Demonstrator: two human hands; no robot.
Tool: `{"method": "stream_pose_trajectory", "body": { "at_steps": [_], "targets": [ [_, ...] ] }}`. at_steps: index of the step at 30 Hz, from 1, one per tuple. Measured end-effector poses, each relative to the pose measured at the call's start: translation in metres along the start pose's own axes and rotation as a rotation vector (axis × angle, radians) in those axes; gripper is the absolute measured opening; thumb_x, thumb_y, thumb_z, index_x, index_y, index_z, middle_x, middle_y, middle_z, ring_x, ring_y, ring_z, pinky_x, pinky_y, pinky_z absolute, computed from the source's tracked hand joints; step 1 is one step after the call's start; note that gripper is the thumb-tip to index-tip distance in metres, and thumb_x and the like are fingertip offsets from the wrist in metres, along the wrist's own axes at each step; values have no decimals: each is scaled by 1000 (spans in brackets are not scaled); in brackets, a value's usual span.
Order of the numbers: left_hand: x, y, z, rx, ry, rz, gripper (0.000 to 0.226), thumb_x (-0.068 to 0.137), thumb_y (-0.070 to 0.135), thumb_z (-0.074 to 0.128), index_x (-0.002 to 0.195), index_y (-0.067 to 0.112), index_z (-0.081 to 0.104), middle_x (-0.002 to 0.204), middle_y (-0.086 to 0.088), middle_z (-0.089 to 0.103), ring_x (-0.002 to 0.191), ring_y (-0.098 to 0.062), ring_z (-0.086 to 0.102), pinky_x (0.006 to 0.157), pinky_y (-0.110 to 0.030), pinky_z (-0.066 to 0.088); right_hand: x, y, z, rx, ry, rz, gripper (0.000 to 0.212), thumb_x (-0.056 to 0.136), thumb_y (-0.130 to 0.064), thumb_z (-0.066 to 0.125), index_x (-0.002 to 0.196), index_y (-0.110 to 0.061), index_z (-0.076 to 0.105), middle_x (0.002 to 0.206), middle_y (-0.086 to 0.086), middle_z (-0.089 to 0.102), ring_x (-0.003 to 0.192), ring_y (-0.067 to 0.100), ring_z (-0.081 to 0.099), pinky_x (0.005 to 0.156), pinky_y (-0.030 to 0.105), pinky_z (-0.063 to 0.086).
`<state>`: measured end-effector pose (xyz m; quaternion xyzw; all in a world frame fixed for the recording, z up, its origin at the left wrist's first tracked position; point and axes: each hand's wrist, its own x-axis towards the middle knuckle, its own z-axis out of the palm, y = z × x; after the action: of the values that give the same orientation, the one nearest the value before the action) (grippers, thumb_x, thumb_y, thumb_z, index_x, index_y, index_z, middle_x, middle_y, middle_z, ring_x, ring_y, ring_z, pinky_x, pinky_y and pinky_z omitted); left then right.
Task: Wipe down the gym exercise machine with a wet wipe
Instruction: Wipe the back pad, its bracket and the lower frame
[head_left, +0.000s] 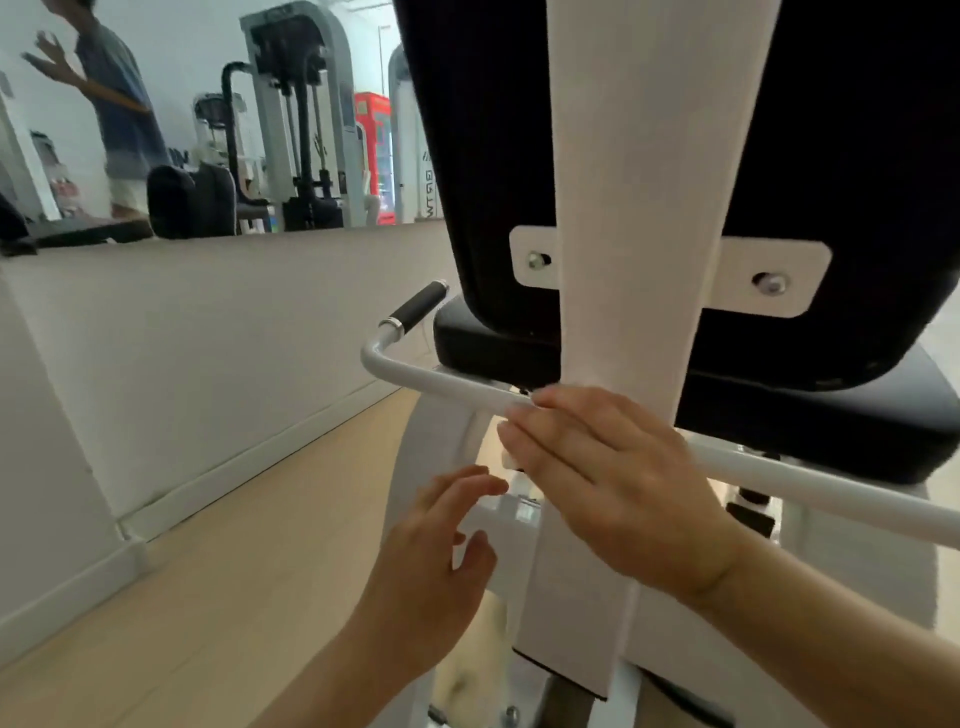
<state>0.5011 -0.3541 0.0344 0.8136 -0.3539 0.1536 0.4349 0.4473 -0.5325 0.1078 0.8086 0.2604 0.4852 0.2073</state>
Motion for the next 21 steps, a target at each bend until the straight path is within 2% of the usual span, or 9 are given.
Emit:
{"method": "stream_pose_trajectory", "body": {
  "at_steps": [3, 6, 9, 11, 13, 15, 17, 19, 21],
  "targets": [
    [8, -14, -8, -70, 39, -16, 46, 89, 1, 57, 119, 37, 56, 127, 29, 46, 115, 1, 49, 91, -11, 46, 22, -10, 43, -124, -337, 141, 46, 80, -21, 74, 119, 1, 65, 124, 21, 65, 119, 37, 59, 102, 46, 45],
    [18, -27, -17, -103, 81, 4, 50, 90, 4, 57, 112, 48, 50, 122, 31, 46, 114, 4, 48, 86, -6, 45, 20, -30, 66, -129, -595, 269, 72, 81, -27, 73, 137, 8, 45, 140, 31, 47, 131, 45, 45, 108, 53, 40],
    [25, -38, -20, -183, 116, -10, 47, 92, 5, 54, 110, 48, 50, 119, 26, 51, 113, 4, 48, 83, -3, 43, 32, -38, 75, -26, -631, 346, 79, 79, -23, 74, 143, 5, 38, 145, 29, 42, 135, 43, 42, 106, 57, 41],
    [32, -44, -21, -222, 132, -20, 39, 95, 7, 51, 112, 42, 52, 117, 22, 54, 111, 5, 48, 86, -4, 44, 57, -37, 80, 69, -616, 357, 70, 83, -22, 70, 144, 0, 41, 144, 21, 47, 133, 37, 48, 106, 53, 43],
    [43, -49, -22, -241, 170, -13, 33, 97, 13, 49, 113, 42, 51, 115, 19, 57, 108, 7, 52, 87, -5, 45, 83, -33, 83, 285, -532, 443, 59, 91, -21, 63, 145, -11, 41, 146, 8, 49, 128, 25, 53, 104, 40, 44],
    [60, -55, -22, -206, 236, 29, 28, 97, 26, 47, 122, 36, 52, 118, 15, 60, 101, 7, 57, 86, -1, 42, 98, -27, 78, 535, -466, 631, 61, 93, -15, 60, 148, -23, 35, 153, -6, 35, 130, 14, 47, 103, 24, 39],
    [78, -58, -21, -127, 249, 116, 37, 98, 29, 46, 134, 22, 51, 120, 10, 61, 100, 2, 59, 90, -1, 40, 98, -23, 69, 661, -472, 731, 65, 91, -6, 57, 147, -26, 32, 154, -12, 23, 128, 5, 41, 97, 7, 32],
    [94, -54, -14, -84, 188, 242, 35, 101, 23, 47, 136, 19, 49, 121, 7, 63, 108, -5, 59, 99, -18, 44, 89, -21, 60, 710, -457, 774, 64, 93, -1, 50, 149, -24, 29, 151, -13, 20, 114, -5, 40, 88, -3, 31],
    [104, -50, -6, -25, 170, 363, 31, 100, 25, 44, 130, 24, 53, 122, 9, 64, 114, -6, 56, 102, -38, 44, 80, -20, 53, 657, -475, 805, 70, 96, -2, 45, 154, -27, 15, 155, -14, 13, 115, -3, 41, 88, -1, 34]
  ]
}}
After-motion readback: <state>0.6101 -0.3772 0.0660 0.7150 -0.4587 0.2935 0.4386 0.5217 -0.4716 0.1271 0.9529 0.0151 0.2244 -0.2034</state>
